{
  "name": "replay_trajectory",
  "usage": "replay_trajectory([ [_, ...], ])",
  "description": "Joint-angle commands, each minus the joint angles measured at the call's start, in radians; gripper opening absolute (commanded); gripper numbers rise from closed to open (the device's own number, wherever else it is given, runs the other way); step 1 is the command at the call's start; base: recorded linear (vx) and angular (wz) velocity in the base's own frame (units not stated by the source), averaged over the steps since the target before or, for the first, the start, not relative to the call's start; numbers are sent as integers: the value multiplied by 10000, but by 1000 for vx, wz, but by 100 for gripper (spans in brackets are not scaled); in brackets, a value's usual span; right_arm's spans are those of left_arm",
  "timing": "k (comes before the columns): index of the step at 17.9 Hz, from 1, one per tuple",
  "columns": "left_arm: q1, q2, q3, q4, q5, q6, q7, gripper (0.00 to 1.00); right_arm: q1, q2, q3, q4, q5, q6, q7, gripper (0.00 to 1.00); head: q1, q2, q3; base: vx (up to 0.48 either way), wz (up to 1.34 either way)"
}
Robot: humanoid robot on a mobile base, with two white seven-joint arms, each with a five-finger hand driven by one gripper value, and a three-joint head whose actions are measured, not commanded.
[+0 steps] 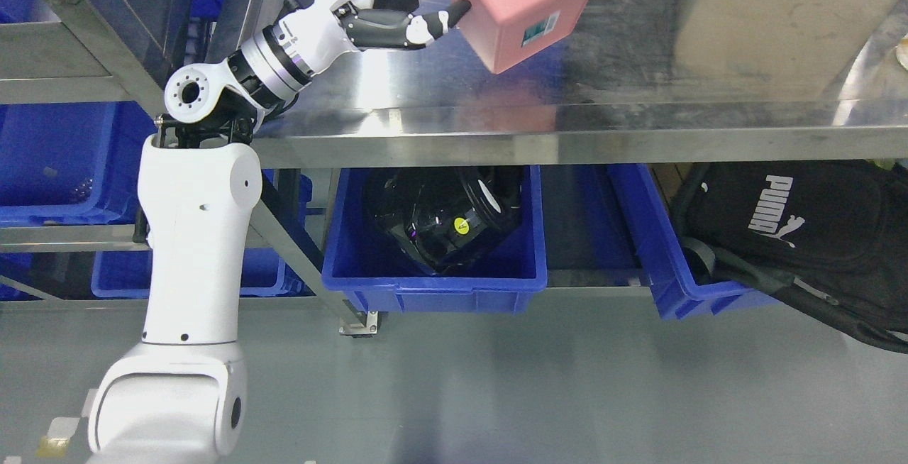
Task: Place storage box into left shelf container
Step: 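Pull the pink box off the shelf and lower it with the left hand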
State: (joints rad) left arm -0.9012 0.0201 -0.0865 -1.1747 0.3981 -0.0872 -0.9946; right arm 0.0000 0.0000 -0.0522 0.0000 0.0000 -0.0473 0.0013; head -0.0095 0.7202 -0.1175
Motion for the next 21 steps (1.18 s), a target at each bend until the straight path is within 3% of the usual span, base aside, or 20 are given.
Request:
replay_trajectory([
  [1,574,-27,773,-249,2320,-614,67,1,-46,-175,0,-175,-215,-18,-29,100,0,0,0,0,0],
  [5,1081,-27,239,-463,2585,-2651,128,1,-31,-175,0,-175,-215,-18,-44,100,0,0,0,0,0],
  [7,1310,-27,-359,-692,2204,-4229,1042,1,-31,-175,0,-175,-215,-18,-29,100,0,0,0,-1,-14],
  [10,2060,-27,-988,-1228,898,-5582,2242,4,-31,-175,0,-175,-215,-33,-29,100,0,0,0,0,0],
  [15,4116,-27,-2753,-3605,9,-5648,3425,4,-31,-175,0,-175,-215,-18,-29,100,0,0,0,-11,19],
  [21,5713,-27,-3154,-4314,-300,-5755,3396,4,-31,-175,0,-175,-215,-18,-29,100,0,0,0,-62,163],
])
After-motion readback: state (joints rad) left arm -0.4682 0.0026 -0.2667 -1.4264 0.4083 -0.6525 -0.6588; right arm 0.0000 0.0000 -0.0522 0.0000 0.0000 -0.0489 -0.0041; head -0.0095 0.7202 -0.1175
